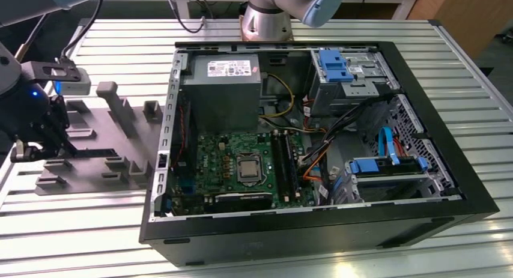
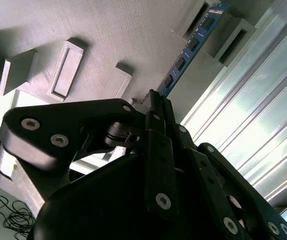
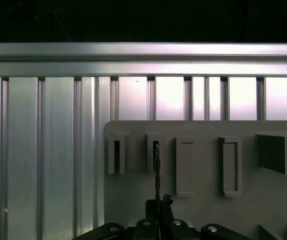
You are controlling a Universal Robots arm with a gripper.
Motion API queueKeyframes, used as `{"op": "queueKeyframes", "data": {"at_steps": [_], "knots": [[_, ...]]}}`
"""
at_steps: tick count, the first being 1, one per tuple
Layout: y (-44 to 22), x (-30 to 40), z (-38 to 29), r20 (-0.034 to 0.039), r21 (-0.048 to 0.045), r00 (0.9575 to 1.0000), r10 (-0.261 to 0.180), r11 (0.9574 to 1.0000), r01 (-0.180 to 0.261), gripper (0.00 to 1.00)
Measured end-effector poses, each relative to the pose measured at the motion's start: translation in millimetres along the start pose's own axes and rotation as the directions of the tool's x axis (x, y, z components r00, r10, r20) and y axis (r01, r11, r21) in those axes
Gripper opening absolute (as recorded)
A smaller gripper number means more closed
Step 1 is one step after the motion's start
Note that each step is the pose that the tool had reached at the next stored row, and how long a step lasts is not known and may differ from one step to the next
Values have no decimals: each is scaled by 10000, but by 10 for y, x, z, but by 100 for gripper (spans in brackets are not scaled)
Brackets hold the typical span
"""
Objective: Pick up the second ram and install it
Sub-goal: 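Pick up the second ram and move it above second insertion slot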
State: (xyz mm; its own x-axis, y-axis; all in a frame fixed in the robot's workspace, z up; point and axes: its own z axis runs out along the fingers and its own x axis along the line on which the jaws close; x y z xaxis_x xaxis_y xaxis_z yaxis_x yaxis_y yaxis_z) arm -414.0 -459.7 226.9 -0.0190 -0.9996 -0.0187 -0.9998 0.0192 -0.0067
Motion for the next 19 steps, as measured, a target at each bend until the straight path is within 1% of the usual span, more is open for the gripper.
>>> {"op": "queueKeyframes", "data": {"at_steps": [13,19], "knots": [[0,-1,-34,-1,2,10000,0,10000,0,14],[0,-1,-76,0,3,10000,0,10000,0,14]]}}
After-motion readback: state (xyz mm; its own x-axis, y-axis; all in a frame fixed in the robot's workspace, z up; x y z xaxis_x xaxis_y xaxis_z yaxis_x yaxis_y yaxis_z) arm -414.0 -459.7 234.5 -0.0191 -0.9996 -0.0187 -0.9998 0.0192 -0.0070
